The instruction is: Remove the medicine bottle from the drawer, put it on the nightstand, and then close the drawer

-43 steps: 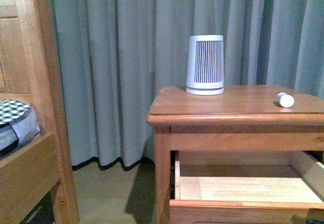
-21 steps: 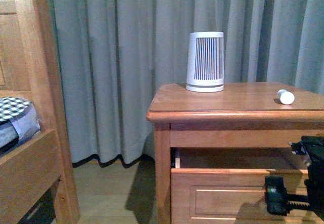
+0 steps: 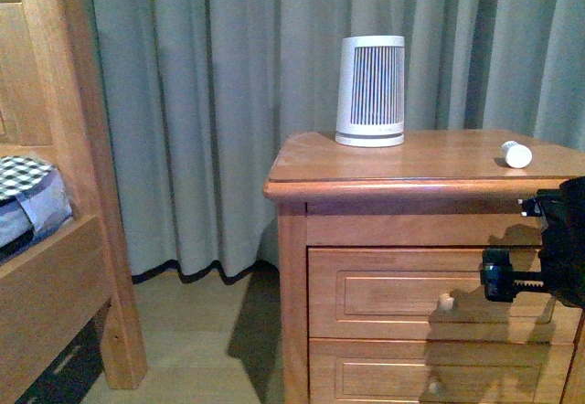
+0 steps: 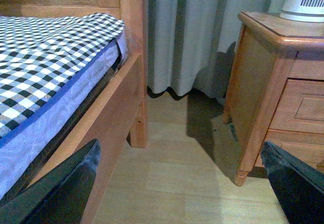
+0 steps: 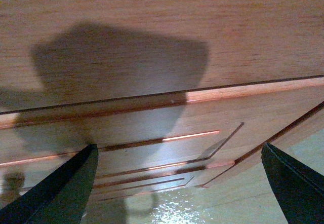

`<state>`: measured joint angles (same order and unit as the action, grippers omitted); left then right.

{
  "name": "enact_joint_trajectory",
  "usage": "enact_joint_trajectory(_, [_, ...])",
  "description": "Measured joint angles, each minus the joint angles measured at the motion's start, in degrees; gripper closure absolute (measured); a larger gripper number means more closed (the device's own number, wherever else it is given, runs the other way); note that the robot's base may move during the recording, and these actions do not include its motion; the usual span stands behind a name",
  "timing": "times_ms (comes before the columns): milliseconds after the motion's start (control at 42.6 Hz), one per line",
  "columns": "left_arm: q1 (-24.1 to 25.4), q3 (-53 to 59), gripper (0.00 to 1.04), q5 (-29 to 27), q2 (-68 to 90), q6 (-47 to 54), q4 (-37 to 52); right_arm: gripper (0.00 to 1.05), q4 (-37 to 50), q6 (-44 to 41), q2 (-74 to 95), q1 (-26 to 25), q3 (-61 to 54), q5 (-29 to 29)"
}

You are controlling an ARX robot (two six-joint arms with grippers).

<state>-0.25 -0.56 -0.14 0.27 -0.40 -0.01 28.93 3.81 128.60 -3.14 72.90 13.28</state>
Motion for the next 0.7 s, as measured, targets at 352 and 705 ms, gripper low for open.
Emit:
enact_joint_trajectory(352, [0.0, 0.0, 0.07, 0.0, 0.0, 0.0, 0.0, 0.07, -0.8, 1.0, -8.0, 0.9, -8.5, -0.9])
enact_joint_trajectory(705, [0.0, 0.0, 0.07, 0.0, 0.0, 0.0, 0.0, 0.07, -4.3, 3.5, -42.9, -0.7, -36.5, -6.4])
